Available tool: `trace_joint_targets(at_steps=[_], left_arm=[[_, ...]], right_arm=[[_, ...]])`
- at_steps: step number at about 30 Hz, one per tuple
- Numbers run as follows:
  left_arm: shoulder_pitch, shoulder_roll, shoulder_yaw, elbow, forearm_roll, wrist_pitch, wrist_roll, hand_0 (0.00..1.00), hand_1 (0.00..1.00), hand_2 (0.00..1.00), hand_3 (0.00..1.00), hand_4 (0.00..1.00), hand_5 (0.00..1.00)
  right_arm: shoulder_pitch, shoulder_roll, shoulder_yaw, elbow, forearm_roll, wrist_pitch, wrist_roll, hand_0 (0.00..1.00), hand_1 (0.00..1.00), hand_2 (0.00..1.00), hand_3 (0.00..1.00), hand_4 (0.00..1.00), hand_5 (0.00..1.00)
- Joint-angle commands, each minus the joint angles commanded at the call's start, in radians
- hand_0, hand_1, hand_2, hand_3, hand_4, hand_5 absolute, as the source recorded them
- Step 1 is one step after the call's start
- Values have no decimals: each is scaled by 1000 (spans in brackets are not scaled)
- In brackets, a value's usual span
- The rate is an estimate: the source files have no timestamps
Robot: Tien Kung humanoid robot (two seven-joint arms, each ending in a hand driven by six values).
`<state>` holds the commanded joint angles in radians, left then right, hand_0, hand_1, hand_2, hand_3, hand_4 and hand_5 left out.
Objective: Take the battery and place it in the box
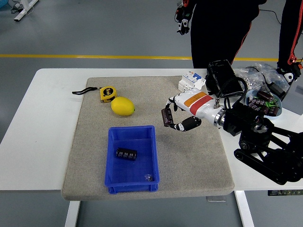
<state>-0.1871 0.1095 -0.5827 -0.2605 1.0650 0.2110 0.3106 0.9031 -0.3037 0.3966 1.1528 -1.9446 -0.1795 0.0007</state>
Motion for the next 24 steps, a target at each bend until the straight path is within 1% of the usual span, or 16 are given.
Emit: trace_joint_targets(at_steps=[4, 6, 7, 9, 12, 13, 18, 19, 22, 24], left_arm=[[2, 1, 4, 0, -6, 0, -1, 564, 580, 627, 581, 628, 594], [2, 1, 6, -1, -7, -1, -2, 564, 580, 627, 581, 628, 594], [1, 2, 7, -1, -9, -1, -2, 565, 579, 627, 581, 628, 595], [1, 2, 6, -1, -7, -2, -2, 565, 579, 627, 581, 628, 595], [0, 2, 6, -2, -4, -3, -1, 565, 579, 627, 581, 628, 595], [-1, 2, 7, -2, -6, -3, -2, 565, 578, 628, 579, 629, 594], [-4, 4, 11, -2, -14, 0, -3, 565, 578, 628, 579, 629, 594], [-4, 4, 12, -2, -16, 1, -4, 565, 575, 628, 580, 629, 594], [-7, 5, 17, -2, -23, 2, -6, 565, 575, 628, 580, 629, 594], [-8, 6, 19, -2, -27, 4, -7, 565, 575, 628, 580, 629, 594]], right_arm=[[1, 0, -1, 58, -5, -2, -15, 374, 425, 509, 560, 745, 324], [4, 2, -16, 87, -8, -10, -22, 374, 425, 509, 560, 745, 324], [5, 3, -23, 94, -10, -12, -24, 349, 425, 511, 591, 755, 330], [10, 9, -48, 115, -19, -9, -31, 349, 425, 511, 591, 755, 330], [10, 19, -76, 133, -24, -5, -37, 349, 425, 511, 591, 755, 330], [11, 23, -86, 139, -27, -5, -38, 336, 427, 518, 644, 772, 340], [15, 33, -116, 147, -32, -13, -50, 336, 427, 518, 644, 772, 340], [16, 33, -122, 150, -32, -10, -54, 331, 434, 547, 845, 828, 375], [20, 33, -132, 154, -32, 12, -58, 331, 434, 547, 845, 828, 375], [22, 35, -139, 147, -13, 38, -56, 331, 434, 547, 845, 828, 375]])
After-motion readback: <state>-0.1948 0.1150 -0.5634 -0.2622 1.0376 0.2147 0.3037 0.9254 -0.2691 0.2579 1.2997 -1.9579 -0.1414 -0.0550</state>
